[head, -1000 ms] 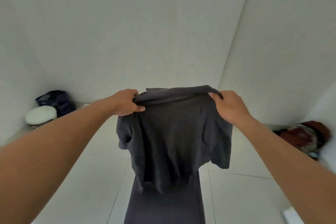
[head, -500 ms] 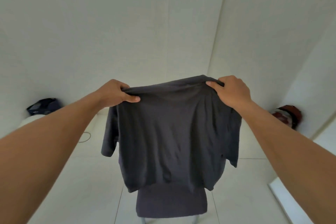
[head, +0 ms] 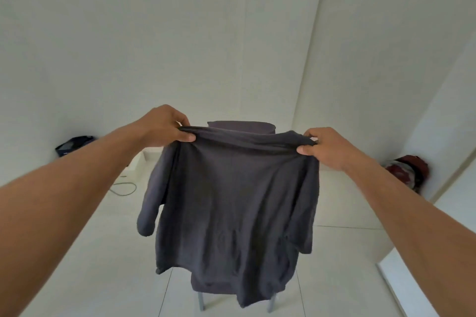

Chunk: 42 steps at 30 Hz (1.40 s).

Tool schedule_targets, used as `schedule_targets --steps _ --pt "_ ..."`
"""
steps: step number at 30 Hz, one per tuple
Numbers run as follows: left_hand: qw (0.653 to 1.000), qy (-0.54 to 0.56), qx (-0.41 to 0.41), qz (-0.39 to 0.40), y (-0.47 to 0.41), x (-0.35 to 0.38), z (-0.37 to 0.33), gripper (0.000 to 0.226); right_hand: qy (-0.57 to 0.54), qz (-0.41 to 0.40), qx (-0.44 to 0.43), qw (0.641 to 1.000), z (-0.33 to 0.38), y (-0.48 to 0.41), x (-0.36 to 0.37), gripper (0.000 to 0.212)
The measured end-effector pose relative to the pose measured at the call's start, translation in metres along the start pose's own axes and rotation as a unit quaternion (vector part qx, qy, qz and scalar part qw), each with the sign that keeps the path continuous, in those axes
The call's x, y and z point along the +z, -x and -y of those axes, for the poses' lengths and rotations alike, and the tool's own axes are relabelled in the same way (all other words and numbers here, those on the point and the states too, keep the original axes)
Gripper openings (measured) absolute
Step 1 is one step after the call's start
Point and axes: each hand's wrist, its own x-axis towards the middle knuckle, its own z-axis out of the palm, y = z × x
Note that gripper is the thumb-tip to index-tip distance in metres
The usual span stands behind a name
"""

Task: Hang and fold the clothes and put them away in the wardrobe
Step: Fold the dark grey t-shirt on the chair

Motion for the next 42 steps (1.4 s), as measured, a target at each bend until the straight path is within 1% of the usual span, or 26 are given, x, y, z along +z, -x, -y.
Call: schedule_targets --steps 2,4,5,8,10,12,14,15,16,18,20,21,22,24,25,26,27,29,31,33,35,36,38,40,41,42 --pt "0.999 0.034 -0.021 -0.016 0.008 -0.005 -0.006 0.020 -0.068 0.014 0.013 0.997 0.000 0.010 -0.011 0.016" --pt "0.999 0.017 -0.029 -0.033 0.019 -0.010 -0.015 0.026 -0.093 0.023 0.011 0.995 0.000 0.018 -0.022 0.022" --pt "0.999 -0.006 -0.026 -0.041 0.023 -0.009 -0.020 0.028 -0.076 0.023 0.003 0.997 0.001 0.021 -0.025 0.022" --pt "0.997 -0.065 -0.026 -0.044 0.036 -0.003 -0.034 0.032 0.016 0.005 -0.030 0.999 -0.002 0.029 -0.028 0.008" --pt "0.994 -0.096 -0.041 -0.031 0.044 0.005 -0.037 0.034 0.030 -0.009 -0.033 0.999 -0.008 0.036 -0.025 0.019" --pt "0.993 -0.100 -0.062 -0.019 0.052 0.012 -0.037 0.035 0.006 -0.012 -0.012 1.000 -0.019 0.044 -0.021 0.030" --pt "0.994 -0.067 -0.081 0.000 0.060 0.021 -0.038 0.053 -0.021 -0.020 0.000 1.000 -0.027 0.048 -0.016 0.033" --pt "0.995 -0.043 -0.087 0.003 0.064 0.026 -0.039 0.057 -0.027 -0.029 0.001 0.999 -0.030 0.048 -0.012 0.034" --pt "0.996 -0.015 -0.087 0.000 0.067 0.032 -0.040 0.054 -0.031 -0.035 0.000 0.999 -0.032 0.049 -0.009 0.034" --pt "0.996 0.040 -0.077 -0.015 0.070 0.040 -0.041 0.041 -0.049 -0.033 -0.007 0.998 -0.031 0.052 -0.005 0.035" --pt "0.996 0.055 -0.058 -0.037 0.068 0.042 -0.038 0.032 -0.075 -0.003 -0.019 0.997 -0.028 0.053 -0.005 0.040" --pt "0.996 0.052 -0.050 -0.047 0.067 0.041 -0.033 0.027 -0.065 0.018 -0.021 0.998 -0.029 0.054 -0.006 0.042" --pt "0.996 0.052 -0.049 -0.058 0.066 0.039 -0.028 0.021 -0.028 0.037 -0.022 0.999 -0.033 0.053 -0.007 0.040" --pt "0.994 0.069 -0.055 -0.070 0.065 0.035 -0.014 0.010 0.085 0.036 -0.014 0.996 -0.041 0.051 -0.010 0.027" --pt "0.994 0.068 -0.055 -0.071 0.068 0.035 -0.009 0.011 0.121 0.021 -0.006 0.992 -0.046 0.052 -0.010 0.020" --pt "0.995 0.050 -0.054 -0.074 0.071 0.038 -0.004 0.015 0.134 0.003 0.003 0.991 -0.051 0.053 -0.010 0.015" --pt "0.995 0.025 -0.050 -0.078 0.074 0.041 -0.001 0.021 0.127 -0.012 0.015 0.992 -0.055 0.056 -0.009 0.012" --pt "0.995 -0.029 -0.047 -0.081 0.079 0.045 0.002 0.030 0.058 -0.020 0.051 0.997 -0.067 0.060 -0.002 0.008" --pt "0.994 -0.079 -0.056 -0.045 0.082 0.048 0.008 0.034 -0.043 -0.020 0.096 0.994 -0.072 0.066 0.006 0.014" --pt "0.992 -0.099 -0.079 0.023 0.085 0.050 0.017 0.038 -0.081 -0.029 0.124 0.989 -0.073 0.069 0.016 0.020" --pt "0.990 -0.070 -0.096 0.074 0.084 0.052 0.025 0.032 -0.097 -0.035 0.133 0.986 -0.068 0.071 0.025 0.025" --pt "0.990 -0.050 -0.097 0.085 0.083 0.053 0.027 0.027 -0.113 -0.046 0.138 0.983 -0.065 0.071 0.027 0.025" --pt "0.990 -0.023 -0.109 0.089 0.081 0.057 0.031 0.021 -0.141 -0.076 0.154 0.975 -0.064 0.069 0.034 0.018" --pt "0.986 -0.003 -0.134 0.096 0.076 0.063 0.036 0.015 -0.129 -0.096 0.175 0.971 -0.066 0.065 0.040 0.008" --pt "0.984 0.003 -0.149 0.097 0.073 0.066 0.040 0.013 -0.105 -0.093 0.178 0.974 -0.066 0.062 0.040 0.005" --pt "0.981 0.011 -0.166 0.098 0.069 0.073 0.045 0.015 -0.078 -0.078 0.175 0.978 -0.069 0.059 0.041 0.007"
